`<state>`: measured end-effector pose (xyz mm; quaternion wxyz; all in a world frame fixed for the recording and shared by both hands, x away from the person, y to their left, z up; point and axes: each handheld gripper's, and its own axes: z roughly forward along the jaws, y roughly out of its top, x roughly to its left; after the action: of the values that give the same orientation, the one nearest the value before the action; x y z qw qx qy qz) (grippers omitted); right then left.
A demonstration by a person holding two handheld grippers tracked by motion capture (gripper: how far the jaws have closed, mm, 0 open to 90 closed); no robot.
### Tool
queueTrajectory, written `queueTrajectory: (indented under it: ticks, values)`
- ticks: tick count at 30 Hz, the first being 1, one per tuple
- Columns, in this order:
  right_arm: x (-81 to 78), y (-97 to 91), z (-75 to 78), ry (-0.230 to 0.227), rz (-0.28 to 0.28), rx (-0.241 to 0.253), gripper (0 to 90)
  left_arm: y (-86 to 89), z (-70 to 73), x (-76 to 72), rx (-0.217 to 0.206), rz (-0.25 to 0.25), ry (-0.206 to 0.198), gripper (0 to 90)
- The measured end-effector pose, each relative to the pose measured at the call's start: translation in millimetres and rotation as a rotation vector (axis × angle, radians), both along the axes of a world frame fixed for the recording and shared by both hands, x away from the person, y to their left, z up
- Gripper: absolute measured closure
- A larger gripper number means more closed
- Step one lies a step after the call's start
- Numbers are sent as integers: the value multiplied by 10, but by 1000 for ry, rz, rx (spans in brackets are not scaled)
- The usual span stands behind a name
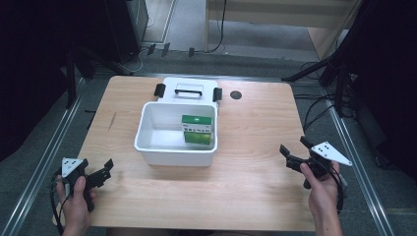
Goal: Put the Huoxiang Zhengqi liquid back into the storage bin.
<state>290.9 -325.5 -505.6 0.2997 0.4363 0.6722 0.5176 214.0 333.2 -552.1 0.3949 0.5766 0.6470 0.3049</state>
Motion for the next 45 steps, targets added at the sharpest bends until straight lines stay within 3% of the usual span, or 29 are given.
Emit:
queueTrajectory:
  ticks: [8,27,36,39,45]
  values:
    - [-207,-122,-135,14,-31,13,142,-1,1,-1,1,1,0,93]
    - [-720,-329,-264,16,-83,-55,142,-4,2,-2,4,0,1,93]
    - [-843,-336,-317,-6,-112,-60,142,-11,0,-3,4,-6,-3,93]
    - [-861,-327,-348,-22,-124,-42,142,-9,0,-4,1,-8,-1,93]
    - [-867,-286,-399,-12,-134,-52,141,9,0,5,-15,-7,3,94]
